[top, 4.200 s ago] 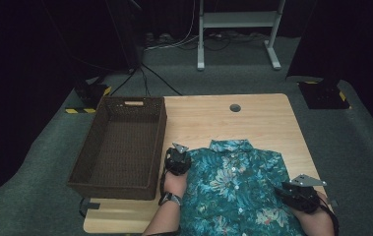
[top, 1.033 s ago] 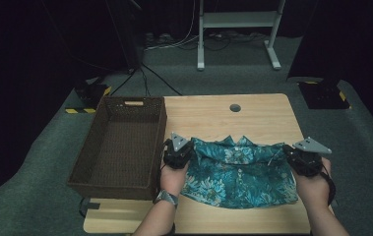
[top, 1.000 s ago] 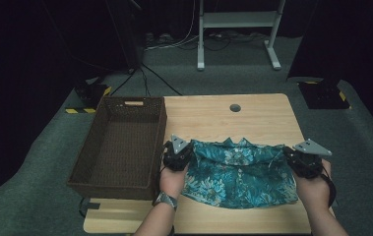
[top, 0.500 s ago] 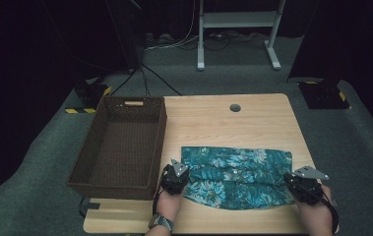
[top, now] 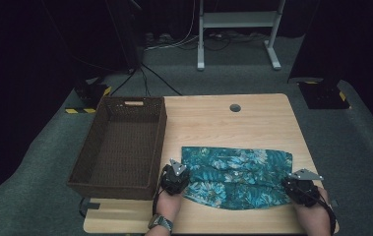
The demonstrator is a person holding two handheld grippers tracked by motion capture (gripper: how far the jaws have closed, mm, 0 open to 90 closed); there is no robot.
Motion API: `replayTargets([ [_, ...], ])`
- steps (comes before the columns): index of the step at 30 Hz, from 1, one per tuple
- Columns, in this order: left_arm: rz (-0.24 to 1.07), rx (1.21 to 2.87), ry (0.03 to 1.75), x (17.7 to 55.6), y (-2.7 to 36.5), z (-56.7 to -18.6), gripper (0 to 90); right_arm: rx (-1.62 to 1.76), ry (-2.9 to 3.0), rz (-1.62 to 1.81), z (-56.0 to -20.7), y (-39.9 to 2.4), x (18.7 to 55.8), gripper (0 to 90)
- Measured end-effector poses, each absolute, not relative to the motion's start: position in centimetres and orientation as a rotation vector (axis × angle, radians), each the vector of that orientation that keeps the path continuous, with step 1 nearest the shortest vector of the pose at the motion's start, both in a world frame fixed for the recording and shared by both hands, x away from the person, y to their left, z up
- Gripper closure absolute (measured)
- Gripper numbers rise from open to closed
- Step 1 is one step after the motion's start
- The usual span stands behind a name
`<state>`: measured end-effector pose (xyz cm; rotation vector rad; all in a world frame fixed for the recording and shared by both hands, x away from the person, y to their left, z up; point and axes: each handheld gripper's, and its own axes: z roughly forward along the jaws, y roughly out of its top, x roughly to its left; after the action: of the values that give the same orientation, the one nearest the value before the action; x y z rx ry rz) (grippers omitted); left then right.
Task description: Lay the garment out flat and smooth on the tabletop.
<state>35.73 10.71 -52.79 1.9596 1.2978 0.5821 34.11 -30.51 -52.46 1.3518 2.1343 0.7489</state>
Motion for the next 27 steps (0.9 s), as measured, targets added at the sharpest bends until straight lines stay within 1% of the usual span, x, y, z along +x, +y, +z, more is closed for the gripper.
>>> replayTargets([
  [6, 0.592, 1.924, 1.238, 35.6, 9.9, -50.5, 42.8, 1.358, 2.098, 0.800, -50.8, -31.1, 34.1, 63.7],
  [10, 0.580, 1.914, 1.188, 35.9, 9.1, -49.1, 37.4, 1.352, 2.074, 0.837, -49.4, -31.0, 34.1, 59.9],
  [13, 0.564, 1.922, 1.160, 36.4, 8.3, -48.5, 37.8, 1.329, 2.066, 0.867, -48.4, -30.4, 34.3, 58.6],
  [16, 0.512, 1.936, 1.159, 37.3, 7.5, -48.5, 37.9, 1.320, 2.078, 0.888, -48.0, -29.6, 35.0, 58.1],
  [23, 0.432, 1.984, 1.164, 39.1, 5.2, -49.6, 39.0, 1.324, 2.117, 0.904, -48.7, -27.6, 36.5, 58.0],
  [27, 0.418, 2.006, 1.167, 39.8, 4.5, -50.1, 38.8, 1.319, 2.134, 0.911, -48.9, -26.7, 37.1, 58.0],
])
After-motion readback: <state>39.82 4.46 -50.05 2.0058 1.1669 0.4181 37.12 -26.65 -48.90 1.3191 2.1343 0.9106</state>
